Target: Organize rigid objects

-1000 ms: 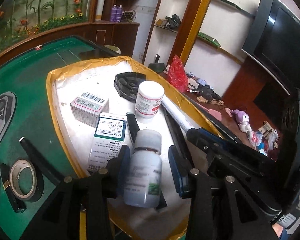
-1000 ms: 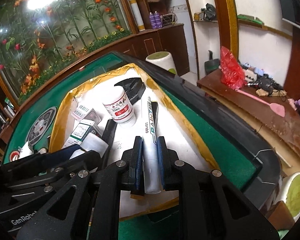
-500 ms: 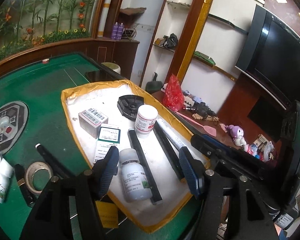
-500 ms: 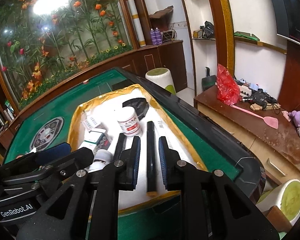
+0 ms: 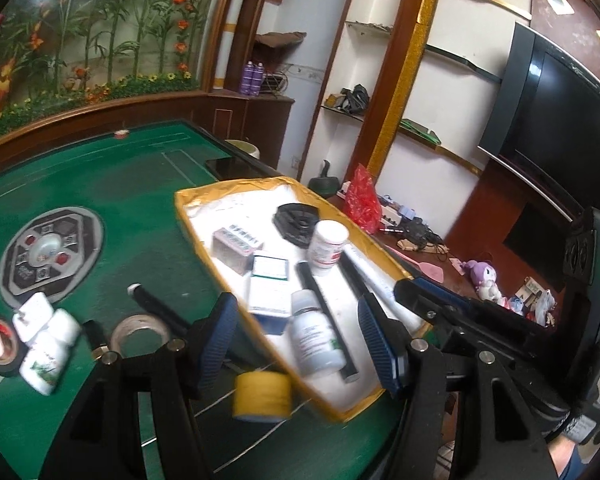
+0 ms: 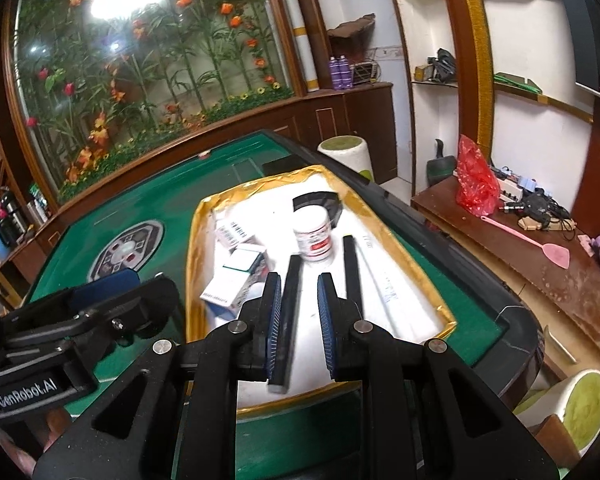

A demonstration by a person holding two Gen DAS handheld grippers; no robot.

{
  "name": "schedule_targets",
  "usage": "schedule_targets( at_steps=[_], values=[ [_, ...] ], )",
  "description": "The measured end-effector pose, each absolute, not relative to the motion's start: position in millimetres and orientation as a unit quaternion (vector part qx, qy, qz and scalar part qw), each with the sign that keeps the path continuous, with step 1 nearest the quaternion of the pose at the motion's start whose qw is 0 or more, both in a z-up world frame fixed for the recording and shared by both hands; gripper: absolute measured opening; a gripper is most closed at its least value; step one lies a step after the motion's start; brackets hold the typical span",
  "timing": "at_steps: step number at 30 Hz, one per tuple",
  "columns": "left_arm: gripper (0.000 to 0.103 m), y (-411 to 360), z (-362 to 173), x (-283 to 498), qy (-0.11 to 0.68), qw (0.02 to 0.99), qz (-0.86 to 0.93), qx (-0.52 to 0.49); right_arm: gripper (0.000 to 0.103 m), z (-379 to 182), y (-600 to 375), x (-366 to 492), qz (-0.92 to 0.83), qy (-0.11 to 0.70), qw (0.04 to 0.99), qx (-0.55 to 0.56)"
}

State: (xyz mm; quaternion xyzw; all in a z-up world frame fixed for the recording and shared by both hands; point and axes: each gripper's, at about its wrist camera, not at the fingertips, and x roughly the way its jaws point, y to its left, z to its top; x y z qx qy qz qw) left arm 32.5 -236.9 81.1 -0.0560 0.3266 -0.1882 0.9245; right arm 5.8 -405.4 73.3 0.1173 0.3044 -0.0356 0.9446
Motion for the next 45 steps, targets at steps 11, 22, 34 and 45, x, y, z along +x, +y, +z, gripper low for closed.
schedule_targets(
  at_steps=[11, 22, 34, 45],
  values=[
    [0.063, -141, 60, 14, 0.348, 0.927, -0.119, -0.067, 0.018, 63, -360, 0, 0.019, 0.336, 0.937, 0.092],
    [0.063, -28, 53, 18, 0.38, 0.916, 0.006, -0.131, 0.018, 34, -314, 17, 0.078, 0.39, 0.915, 0.065],
    [0.063, 40, 29, 55, 0.425, 0.887, -0.003, -0.18, 0.018, 32, -320, 18, 0.09, 0.384, 0.915, 0.086],
    [0.052, -30, 32, 35, 0.43, 0.901, -0.055, 0.005, 0.018, 33, -318, 13, 0.103, 0.379, 0.916, 0.086]
  ],
)
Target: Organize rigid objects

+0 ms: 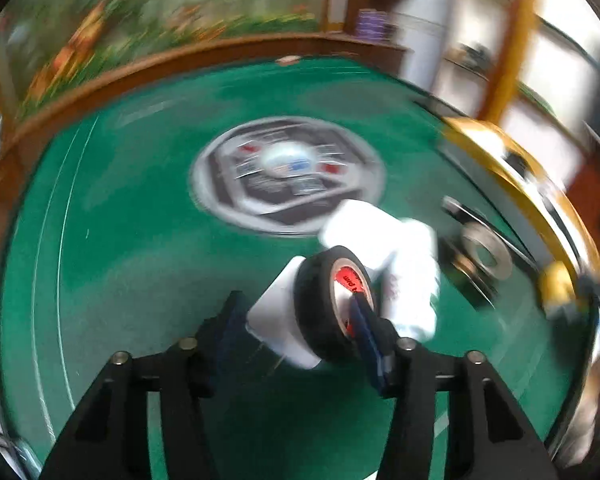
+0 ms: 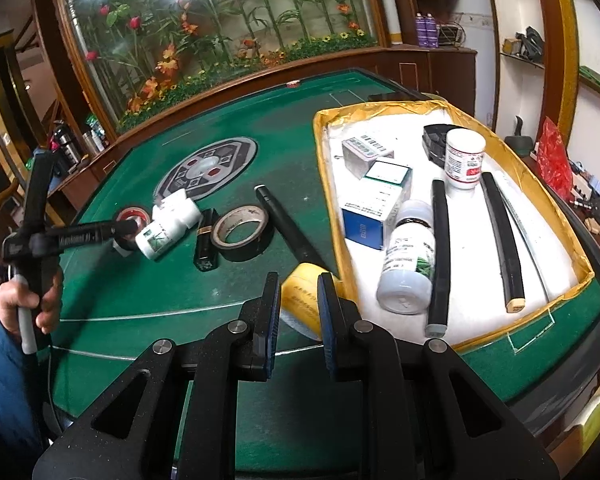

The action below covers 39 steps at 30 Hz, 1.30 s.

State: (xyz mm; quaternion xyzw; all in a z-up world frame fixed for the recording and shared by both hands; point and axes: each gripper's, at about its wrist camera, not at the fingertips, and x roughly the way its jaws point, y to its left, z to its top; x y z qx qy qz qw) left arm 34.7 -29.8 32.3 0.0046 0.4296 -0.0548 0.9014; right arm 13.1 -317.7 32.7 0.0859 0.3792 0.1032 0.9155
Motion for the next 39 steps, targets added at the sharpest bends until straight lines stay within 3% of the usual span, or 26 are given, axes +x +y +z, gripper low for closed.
schedule_targets(
  at_steps=[5, 21, 31, 33, 35, 39],
  values=[
    [0.054, -43, 52, 13, 0.395, 0.91, -0.121, 0.026, 0.018, 35, -311, 12, 0.11, 0.375, 0.918, 0.07],
    [0.058, -51, 12, 46, 0.453, 0.884, -0.037, 0.111, 0.018, 36, -303, 8, 0.127, 0.372, 0.917, 0.068],
    [0.055, -48, 16, 42, 0.435, 0.897, -0.019, 0.079, 0.018, 30, -321, 16, 0.087, 0.389, 0.912, 0.096],
    [0.055, -47, 21, 39, 0.427, 0.901, -0.019, 0.073, 0.026, 29, -317, 16, 0.084, 0.383, 0.916, 0.087],
    [0.055, -44, 26, 37, 0.421, 0.905, -0.021, 0.061, 0.042, 29, -306, 14, 0.088, 0.377, 0.92, 0.059],
    [0.055, -36, 38, 33, 0.403, 0.914, -0.036, 0.026, 0.048, 27, -282, 8, 0.171, 0.389, 0.904, 0.052]
  ],
)
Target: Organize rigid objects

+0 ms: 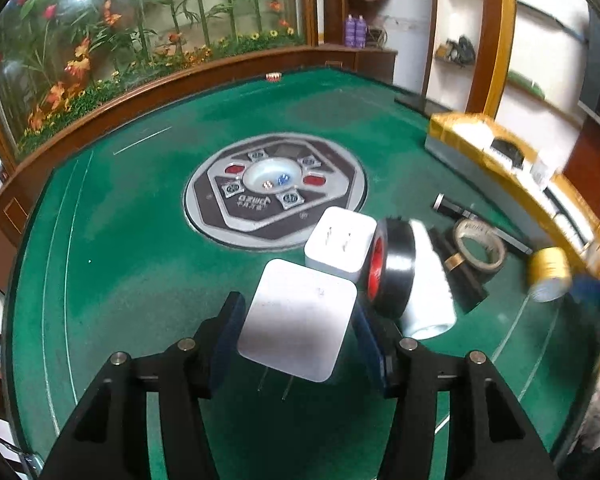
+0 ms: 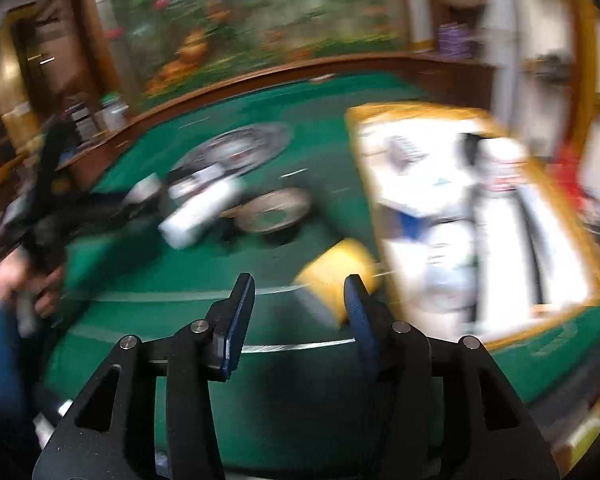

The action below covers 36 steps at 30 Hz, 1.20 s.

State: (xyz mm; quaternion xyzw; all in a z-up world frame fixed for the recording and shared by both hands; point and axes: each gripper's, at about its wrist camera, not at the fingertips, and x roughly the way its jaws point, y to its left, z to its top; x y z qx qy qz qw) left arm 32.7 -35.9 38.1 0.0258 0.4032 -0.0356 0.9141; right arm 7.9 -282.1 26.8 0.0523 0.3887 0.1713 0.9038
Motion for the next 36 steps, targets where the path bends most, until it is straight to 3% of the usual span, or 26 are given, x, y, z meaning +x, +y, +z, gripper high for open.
schedule_targets(
  at_steps=[3, 12, 19, 20, 22, 36],
  values=[
    [0.055, -33, 45, 30, 0.389, 0.92, -0.046, 0.01, 0.048, 31, -270, -1, 0.229, 0.376, 0.895, 0.064],
    [0.055, -32, 50, 31, 0.379, 0.923, -0.061, -0.009, 0.048, 37, -276, 17, 0.138, 0.353, 0.925, -0.004],
    [0.055, -33, 51, 29, 0.374, 0.925, -0.072, -0.014, 0.048, 28, -259, 55, 0.142, 0.389, 0.908, -0.056],
    [0.055, -33, 52, 29, 0.373, 0.925, -0.072, -0.014, 0.047, 23, -258, 59, 0.137, 0.395, 0.907, -0.055],
    [0.055, -34, 52, 28, 0.37, 0.927, -0.069, -0.012, 0.034, 21, -258, 59, 0.132, 0.396, 0.907, -0.051],
    [0.055, -105, 61, 12, 0.307, 0.949, -0.015, 0.07, 0.034, 39, -271, 36, 0.151, 0.349, 0.924, 0.054]
  ],
)
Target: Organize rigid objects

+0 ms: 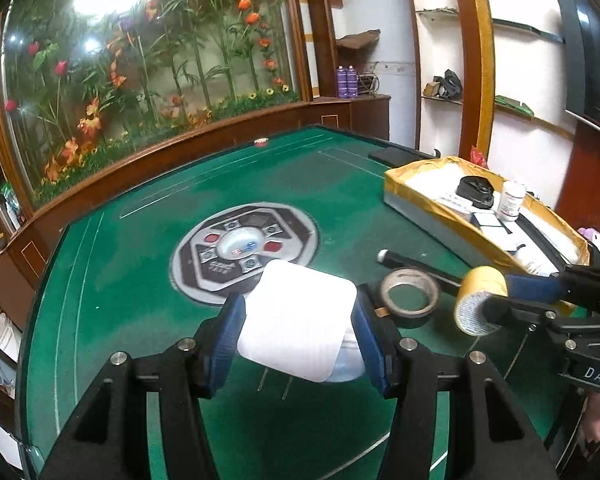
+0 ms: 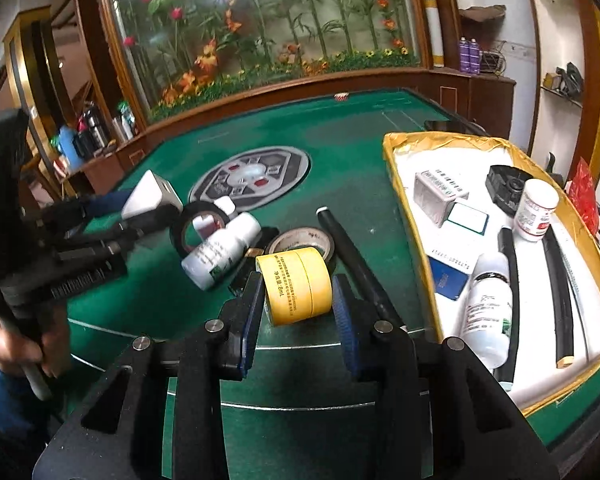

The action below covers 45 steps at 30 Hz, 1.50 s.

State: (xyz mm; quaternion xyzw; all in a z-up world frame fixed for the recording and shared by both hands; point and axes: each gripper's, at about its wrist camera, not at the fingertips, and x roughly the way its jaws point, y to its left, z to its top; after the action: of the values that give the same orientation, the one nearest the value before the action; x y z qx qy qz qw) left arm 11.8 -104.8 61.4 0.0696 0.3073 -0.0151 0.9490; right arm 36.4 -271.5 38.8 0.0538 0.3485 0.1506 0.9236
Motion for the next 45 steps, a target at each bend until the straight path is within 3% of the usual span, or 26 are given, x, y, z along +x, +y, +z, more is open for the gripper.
schedule_targets(
  at_steps=[6, 20, 31, 35, 39, 45],
  values=[
    [0.046, -128, 59, 13, 0.304, 0.949, -0.018, 0.083, 0.034, 42, -285, 33, 0.14, 0.346, 0.925, 0.071],
    [0.045, -150, 56, 10, 0.3, 0.948, -0.022, 0.102, 0.034, 48, -303, 25, 0.132, 0.336, 0.929, 0.087],
    [0.046, -50, 51, 18, 0.377, 0.918, -0.088, -0.089, 0.034, 53, -317, 19, 0.124, 0.327, 0.932, 0.093],
    [0.053, -50, 46, 20, 0.395, 0.9, -0.133, -0.132, 0.034, 52, -318, 19, 0.13, 0.328, 0.931, 0.098],
    [0.073, -82, 41, 18, 0.415, 0.903, -0.1, -0.047, 0.034, 51, -316, 19, 0.133, 0.327, 0.931, 0.096],
    [0.073, -120, 24, 17, 0.431, 0.9, -0.045, 0.052, 0.034, 50, -318, 20, 0.134, 0.328, 0.93, 0.1]
  ],
)
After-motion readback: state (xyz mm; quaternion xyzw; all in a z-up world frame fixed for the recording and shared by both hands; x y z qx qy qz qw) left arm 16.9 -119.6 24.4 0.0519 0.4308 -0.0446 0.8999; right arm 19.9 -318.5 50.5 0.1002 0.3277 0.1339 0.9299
